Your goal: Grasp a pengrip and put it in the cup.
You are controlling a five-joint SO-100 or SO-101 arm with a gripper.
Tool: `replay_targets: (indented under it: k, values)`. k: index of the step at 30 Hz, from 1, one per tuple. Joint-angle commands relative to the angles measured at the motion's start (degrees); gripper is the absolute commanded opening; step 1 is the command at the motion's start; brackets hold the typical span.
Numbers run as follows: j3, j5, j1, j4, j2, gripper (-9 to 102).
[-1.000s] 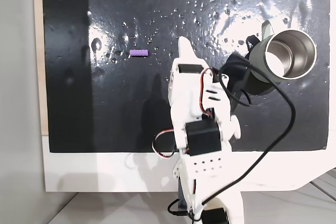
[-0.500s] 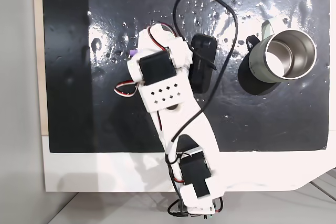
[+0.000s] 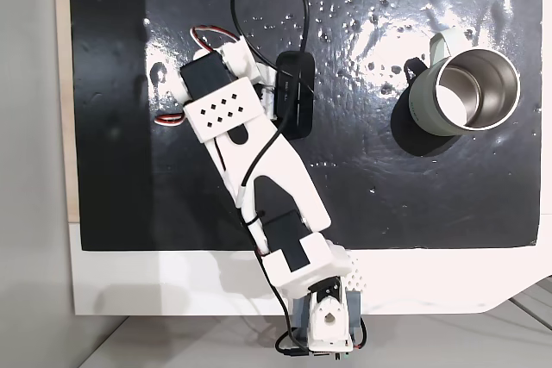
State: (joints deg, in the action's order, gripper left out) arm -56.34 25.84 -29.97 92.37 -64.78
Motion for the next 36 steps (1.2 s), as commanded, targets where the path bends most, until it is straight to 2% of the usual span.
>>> replay_targets:
  k: [1, 26, 30, 36]
  values:
    - [4.57, 0.88, -0.44, 1.58, 1.49, 29]
    - [24.26, 0.44, 1.23, 3.16, 25.05, 25]
    - [26.19, -0.09, 0.62, 3.08, 26.72, 22]
    - [27.25, -0.53, -0.09, 3.34, 28.12, 11]
